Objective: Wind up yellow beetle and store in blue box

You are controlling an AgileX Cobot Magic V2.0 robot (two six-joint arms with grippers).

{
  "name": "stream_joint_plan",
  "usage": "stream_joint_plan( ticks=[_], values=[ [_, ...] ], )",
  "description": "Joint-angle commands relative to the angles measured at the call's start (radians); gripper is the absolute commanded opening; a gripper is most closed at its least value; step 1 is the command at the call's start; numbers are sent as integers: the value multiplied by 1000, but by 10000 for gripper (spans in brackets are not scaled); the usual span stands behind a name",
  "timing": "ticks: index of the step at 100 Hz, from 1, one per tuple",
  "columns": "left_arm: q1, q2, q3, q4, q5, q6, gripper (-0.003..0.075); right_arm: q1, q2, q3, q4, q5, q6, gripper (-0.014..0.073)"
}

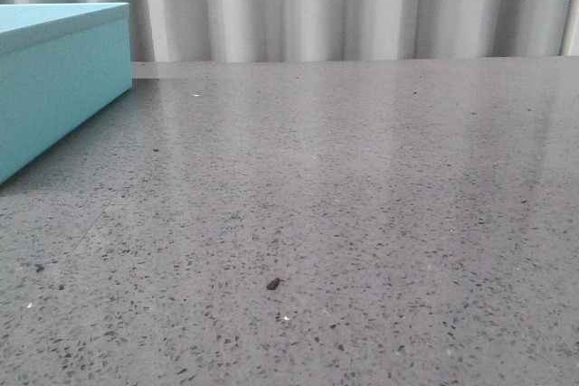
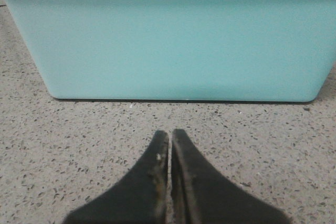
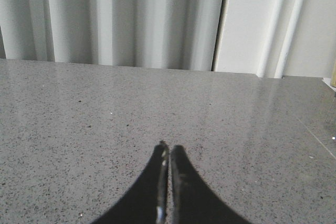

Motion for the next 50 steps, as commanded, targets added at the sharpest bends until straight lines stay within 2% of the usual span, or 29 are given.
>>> stream_joint_plan(
  ticks=[1,20,50],
  values=[
    [-6,-32,26,0,-49,-11,-21,-1,13,-26,-20,-73,-10,-43],
    [-6,-32,26,0,-49,-11,-21,-1,13,-26,-66,-73,-10,-43],
    [-6,-32,26,0,-49,-11,-21,-1,14,1,-57,-110,-10,-43]
  ],
)
